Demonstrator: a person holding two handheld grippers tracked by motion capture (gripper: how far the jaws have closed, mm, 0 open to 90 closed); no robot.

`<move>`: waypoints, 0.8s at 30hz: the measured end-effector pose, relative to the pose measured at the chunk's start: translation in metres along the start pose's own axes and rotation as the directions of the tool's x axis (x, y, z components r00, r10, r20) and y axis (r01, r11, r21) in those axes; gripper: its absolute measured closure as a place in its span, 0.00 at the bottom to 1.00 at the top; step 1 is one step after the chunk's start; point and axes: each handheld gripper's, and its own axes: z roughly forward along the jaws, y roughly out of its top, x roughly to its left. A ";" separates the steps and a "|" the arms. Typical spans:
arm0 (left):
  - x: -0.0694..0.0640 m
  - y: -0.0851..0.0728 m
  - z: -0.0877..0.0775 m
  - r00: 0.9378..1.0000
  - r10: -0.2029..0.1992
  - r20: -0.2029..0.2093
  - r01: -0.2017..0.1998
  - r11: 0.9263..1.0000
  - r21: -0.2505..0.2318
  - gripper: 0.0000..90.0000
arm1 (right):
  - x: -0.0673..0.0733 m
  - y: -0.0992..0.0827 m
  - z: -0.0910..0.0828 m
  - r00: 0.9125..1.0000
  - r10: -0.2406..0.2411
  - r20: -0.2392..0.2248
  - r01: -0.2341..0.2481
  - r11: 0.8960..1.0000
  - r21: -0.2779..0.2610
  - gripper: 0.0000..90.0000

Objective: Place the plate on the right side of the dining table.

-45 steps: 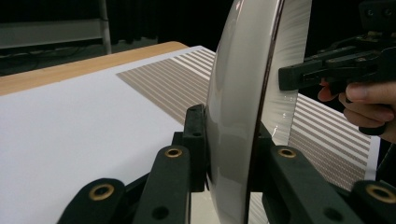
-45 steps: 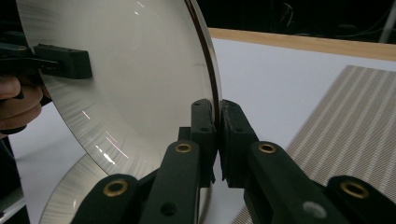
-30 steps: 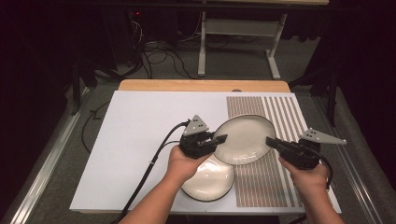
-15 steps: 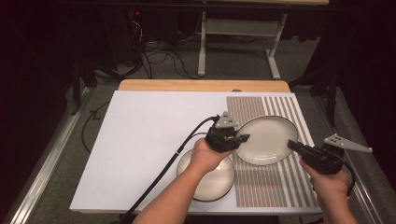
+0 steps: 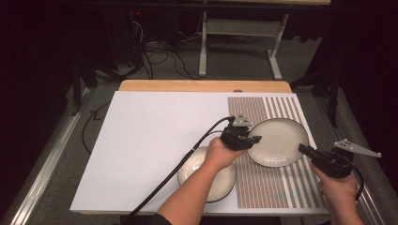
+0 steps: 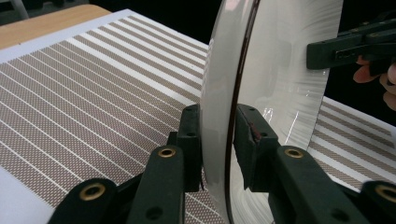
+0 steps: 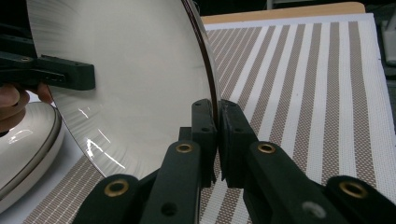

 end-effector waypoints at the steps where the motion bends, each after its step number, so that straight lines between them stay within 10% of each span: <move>1: 0.001 0.000 0.002 1.000 -0.001 -0.001 0.001 1.000 0.002 0.81 | 0.000 0.000 0.000 1.000 0.000 0.000 0.000 1.000 0.000 0.98; 24: 0.006 -0.008 0.025 0.999 -0.004 -0.040 0.007 0.998 0.066 0.77 | -0.005 -0.006 0.009 0.997 -0.027 0.070 0.024 0.999 0.038 0.97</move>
